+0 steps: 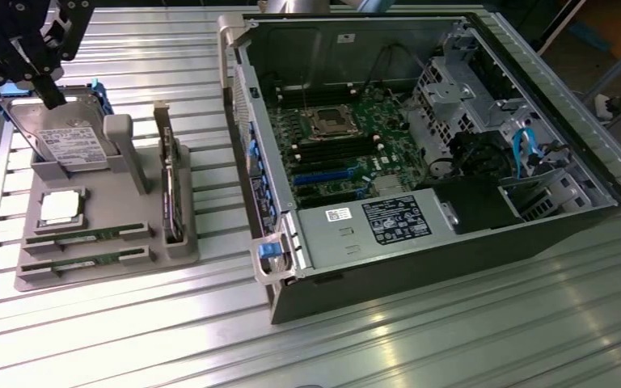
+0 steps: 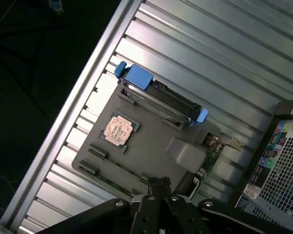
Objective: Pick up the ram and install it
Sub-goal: 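Pick up the ram and move it above insertion slot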
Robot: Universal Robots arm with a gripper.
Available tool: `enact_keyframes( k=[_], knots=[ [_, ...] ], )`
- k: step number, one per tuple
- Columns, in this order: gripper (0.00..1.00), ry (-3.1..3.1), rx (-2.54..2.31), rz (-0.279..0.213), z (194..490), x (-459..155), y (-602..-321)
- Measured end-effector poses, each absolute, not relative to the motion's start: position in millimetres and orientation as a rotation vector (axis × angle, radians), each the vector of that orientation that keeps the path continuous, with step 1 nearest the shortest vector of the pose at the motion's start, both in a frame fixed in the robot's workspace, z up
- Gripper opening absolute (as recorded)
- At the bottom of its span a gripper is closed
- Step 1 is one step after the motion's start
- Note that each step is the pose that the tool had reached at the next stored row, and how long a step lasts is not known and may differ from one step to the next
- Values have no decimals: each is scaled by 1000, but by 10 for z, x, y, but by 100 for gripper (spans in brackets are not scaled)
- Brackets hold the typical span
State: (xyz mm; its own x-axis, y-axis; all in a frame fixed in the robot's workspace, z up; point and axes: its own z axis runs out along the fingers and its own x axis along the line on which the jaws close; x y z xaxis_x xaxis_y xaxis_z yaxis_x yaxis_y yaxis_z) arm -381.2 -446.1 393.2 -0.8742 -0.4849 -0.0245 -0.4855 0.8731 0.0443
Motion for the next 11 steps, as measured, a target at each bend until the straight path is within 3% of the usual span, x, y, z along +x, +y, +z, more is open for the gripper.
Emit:
enact_keyframes(
  k=[11],
  knots=[
    [11, 2988, -934, 78, 3932, -3812, -4461]
  ],
)
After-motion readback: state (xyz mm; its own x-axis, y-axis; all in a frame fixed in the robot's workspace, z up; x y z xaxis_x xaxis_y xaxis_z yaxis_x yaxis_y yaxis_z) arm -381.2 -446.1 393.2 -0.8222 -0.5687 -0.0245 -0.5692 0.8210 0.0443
